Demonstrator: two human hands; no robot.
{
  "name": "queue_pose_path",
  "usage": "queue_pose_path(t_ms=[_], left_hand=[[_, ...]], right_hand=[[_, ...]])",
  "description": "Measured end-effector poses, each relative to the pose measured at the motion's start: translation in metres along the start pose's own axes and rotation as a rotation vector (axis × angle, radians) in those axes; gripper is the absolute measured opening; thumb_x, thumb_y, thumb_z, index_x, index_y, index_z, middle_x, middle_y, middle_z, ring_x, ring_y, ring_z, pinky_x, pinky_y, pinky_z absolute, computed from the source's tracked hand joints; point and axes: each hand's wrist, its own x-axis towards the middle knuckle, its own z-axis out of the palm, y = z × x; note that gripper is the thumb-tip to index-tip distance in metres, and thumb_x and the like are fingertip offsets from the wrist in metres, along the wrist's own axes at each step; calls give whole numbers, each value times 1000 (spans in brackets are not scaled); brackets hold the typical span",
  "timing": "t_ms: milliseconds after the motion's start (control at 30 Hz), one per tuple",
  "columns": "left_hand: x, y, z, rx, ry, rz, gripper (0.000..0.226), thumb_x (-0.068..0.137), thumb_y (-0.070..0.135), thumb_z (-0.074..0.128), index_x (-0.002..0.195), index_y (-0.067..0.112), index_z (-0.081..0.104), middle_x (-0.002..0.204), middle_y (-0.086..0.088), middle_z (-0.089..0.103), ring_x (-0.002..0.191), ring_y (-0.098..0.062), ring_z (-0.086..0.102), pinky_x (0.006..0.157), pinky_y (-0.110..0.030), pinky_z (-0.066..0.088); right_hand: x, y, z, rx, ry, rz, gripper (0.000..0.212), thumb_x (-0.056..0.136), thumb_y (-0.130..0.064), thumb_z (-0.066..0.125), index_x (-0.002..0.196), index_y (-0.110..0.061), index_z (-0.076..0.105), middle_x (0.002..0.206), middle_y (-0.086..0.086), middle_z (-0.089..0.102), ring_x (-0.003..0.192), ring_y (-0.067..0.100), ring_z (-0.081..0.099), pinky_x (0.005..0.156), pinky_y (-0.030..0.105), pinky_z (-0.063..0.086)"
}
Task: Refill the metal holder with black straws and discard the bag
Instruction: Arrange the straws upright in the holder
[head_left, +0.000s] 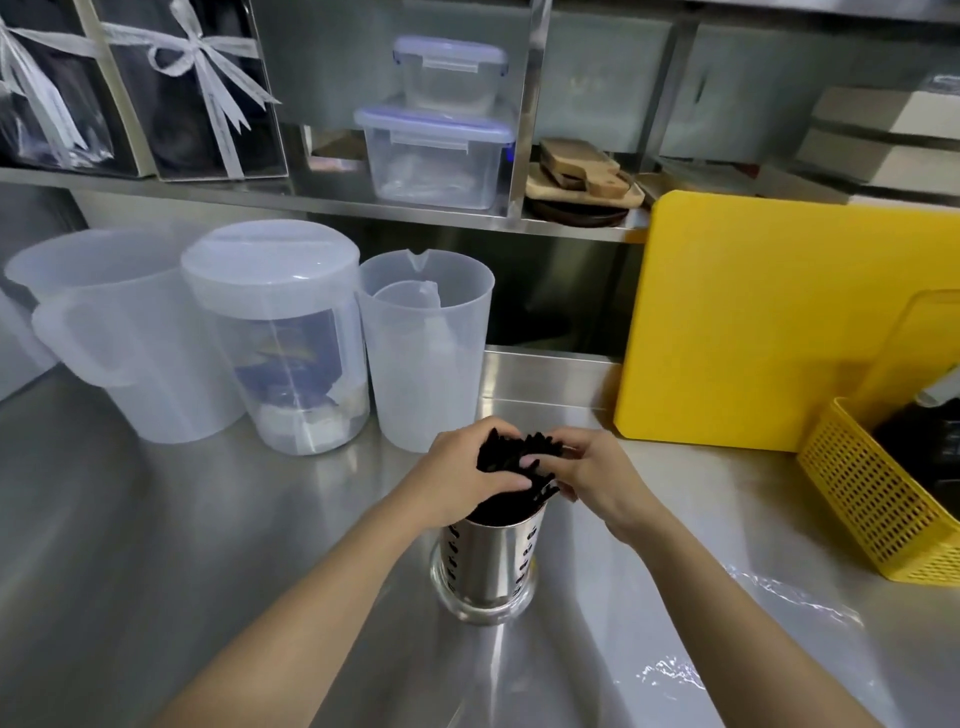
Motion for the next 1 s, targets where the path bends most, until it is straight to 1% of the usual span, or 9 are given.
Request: queue_pose_path(t_ms=[133,233,400,533,667,733,833,933,1000], left_hand=[[5,-3,-7,-190,97,17,24,73,22,74,91,30,61,92,8,65,95,-15,62,89,-31,49],[8,-7,-10,-253,158,4,29,74,18,73,100,23,61,100,3,64,100,-15,60,90,-27,47],[12,-9,-12,-318,189,21,37,74,16,73,107,25,58,105,9,60,104,-12,57,91,-22,45],[14,-9,-13,-357,157,26,52,67,27,75,114,28,54,114,3,61,108,-12,57,94,-25,44],[16,-6,-13,-236,135,44,53,74,16,73,120,25,49,118,5,54,108,-9,53,92,-17,40],[18,-7,-14,-206,98,20,60,74,16,73,125,24,44,121,2,51,111,-14,52,94,-22,40],[20,-8,-13,-200,59,-42,68,73,18,74,130,26,38,123,0,48,111,-16,52,92,-24,43],[22,-8,-11,-193,96,-39,57,74,15,73,123,23,47,115,4,52,102,-11,52,76,-8,41],[23,-9,-9,-208,135,-34,45,74,11,71,115,20,55,109,1,58,98,-12,55,75,-9,42]], right_hand=[[9,-3,1,78,46,-12,7,78,-6,69,73,-3,64,56,6,51,46,11,43,41,18,34],[14,-3,3,91,35,-1,13,74,-5,72,85,-2,66,67,4,57,54,9,49,44,18,35],[16,4,2,84,36,29,17,75,-2,70,92,-4,69,80,13,61,70,23,52,50,20,37],[16,6,1,110,38,51,13,75,-2,70,86,-9,70,78,16,61,60,14,51,45,13,36],[15,9,-1,154,15,80,13,74,-2,71,85,-9,70,75,15,59,56,10,51,46,13,37],[15,11,-1,146,17,84,17,74,-4,71,91,-8,69,77,14,60,59,10,53,50,15,39],[18,12,0,121,37,81,33,74,-12,73,105,-12,65,94,7,64,79,16,58,69,24,47],[20,9,3,112,29,78,32,75,-15,72,107,-12,65,97,6,66,83,8,62,69,14,48],[21,7,5,133,18,62,25,77,-13,70,102,-10,67,91,7,67,74,1,64,66,10,49]])
